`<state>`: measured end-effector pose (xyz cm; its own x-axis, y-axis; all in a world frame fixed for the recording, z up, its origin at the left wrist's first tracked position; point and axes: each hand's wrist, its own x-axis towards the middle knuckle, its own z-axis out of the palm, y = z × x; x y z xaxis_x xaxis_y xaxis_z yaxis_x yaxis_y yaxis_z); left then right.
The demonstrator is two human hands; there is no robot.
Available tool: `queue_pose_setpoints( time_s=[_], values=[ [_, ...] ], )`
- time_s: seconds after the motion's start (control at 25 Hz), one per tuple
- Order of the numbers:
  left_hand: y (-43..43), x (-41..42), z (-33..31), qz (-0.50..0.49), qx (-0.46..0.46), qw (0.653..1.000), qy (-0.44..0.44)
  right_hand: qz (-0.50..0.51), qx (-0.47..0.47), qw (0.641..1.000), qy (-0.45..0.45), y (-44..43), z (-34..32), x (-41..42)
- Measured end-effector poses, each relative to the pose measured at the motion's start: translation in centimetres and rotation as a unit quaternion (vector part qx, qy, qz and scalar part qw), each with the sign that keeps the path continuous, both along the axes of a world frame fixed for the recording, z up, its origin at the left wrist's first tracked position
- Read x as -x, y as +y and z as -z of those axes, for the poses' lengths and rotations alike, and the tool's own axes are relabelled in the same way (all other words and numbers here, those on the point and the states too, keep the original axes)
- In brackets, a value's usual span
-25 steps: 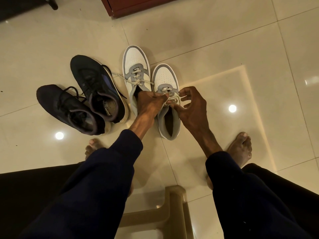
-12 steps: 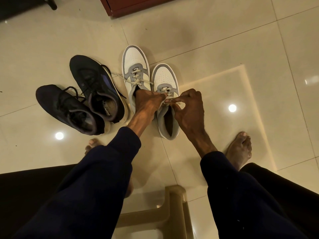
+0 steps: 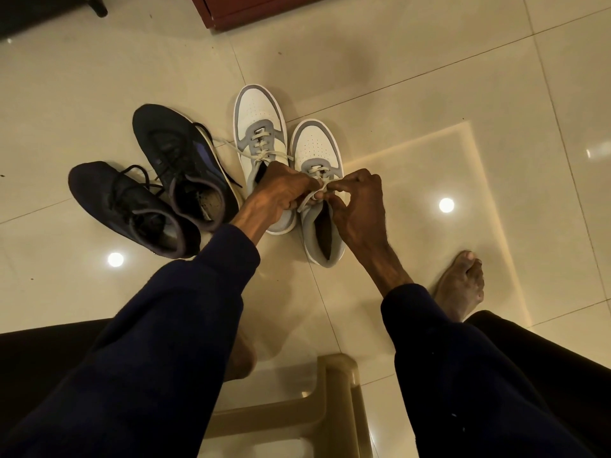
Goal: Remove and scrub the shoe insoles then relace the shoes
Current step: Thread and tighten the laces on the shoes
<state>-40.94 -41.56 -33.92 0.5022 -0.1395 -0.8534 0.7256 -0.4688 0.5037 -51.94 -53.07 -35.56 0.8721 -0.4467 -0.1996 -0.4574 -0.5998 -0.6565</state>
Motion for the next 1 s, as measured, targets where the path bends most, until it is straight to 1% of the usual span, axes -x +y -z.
queue_pose_setpoints(
  time_s=[0.12,0.2,0.28,0.32,0.4,0.48,0.56,0.72,0.8,0.88,0.96,1.0],
  values=[
    [0.2,0.1,-0.4,-0.016,0.007,1.000,0.004,-0.012,-0.012,1.000,0.010,-0.6,-0.4,-0.2],
    [0.2,0.4,-0.3,-0.043,0.019,0.999,0.002,-0.004,-0.059,0.998,0.017,-1.1,-1.5,-0.3],
    [0.4,0.8,-0.1,-0.066,0.008,0.998,-0.001,0.000,-0.117,0.991,0.067,-1.6,-2.5,-0.4],
    [0.5,1.0,-0.1,-0.071,0.000,0.997,-0.004,-0.008,-0.122,0.988,0.096,-2.0,-2.7,-0.2],
    [1.1,1.2,0.3,-0.084,-0.024,0.996,-0.032,-0.018,-0.100,0.986,0.133,-3.4,-2.6,0.8],
    [2.1,1.1,1.1,-0.095,-0.059,0.991,-0.078,-0.006,-0.085,0.987,0.139,-4.8,-2.6,1.9],
    [2.6,1.2,1.6,-0.082,-0.087,0.987,-0.111,-0.013,-0.062,0.987,0.147,-5.7,-2.8,2.5],
    [2.5,2.0,1.4,-0.075,-0.100,0.982,-0.144,-0.043,-0.011,0.984,0.171,-5.9,-2.2,1.8],
    [2.9,1.9,1.1,-0.066,-0.079,0.985,-0.138,-0.046,-0.006,0.982,0.182,-6.2,-2.0,0.9],
    [3.8,1.4,0.5,-0.061,-0.028,0.991,-0.115,-0.057,-0.010,0.983,0.177,-6.6,-2.5,0.2],
    [4.9,0.7,-0.3,-0.078,0.014,0.989,-0.123,-0.050,-0.004,0.990,0.133,-6.4,-3.3,-0.5],
    [5.6,0.1,-0.7,-0.091,0.016,0.984,-0.152,-0.048,0.005,0.994,0.102,-6.0,-3.7,-1.0]
  ],
)
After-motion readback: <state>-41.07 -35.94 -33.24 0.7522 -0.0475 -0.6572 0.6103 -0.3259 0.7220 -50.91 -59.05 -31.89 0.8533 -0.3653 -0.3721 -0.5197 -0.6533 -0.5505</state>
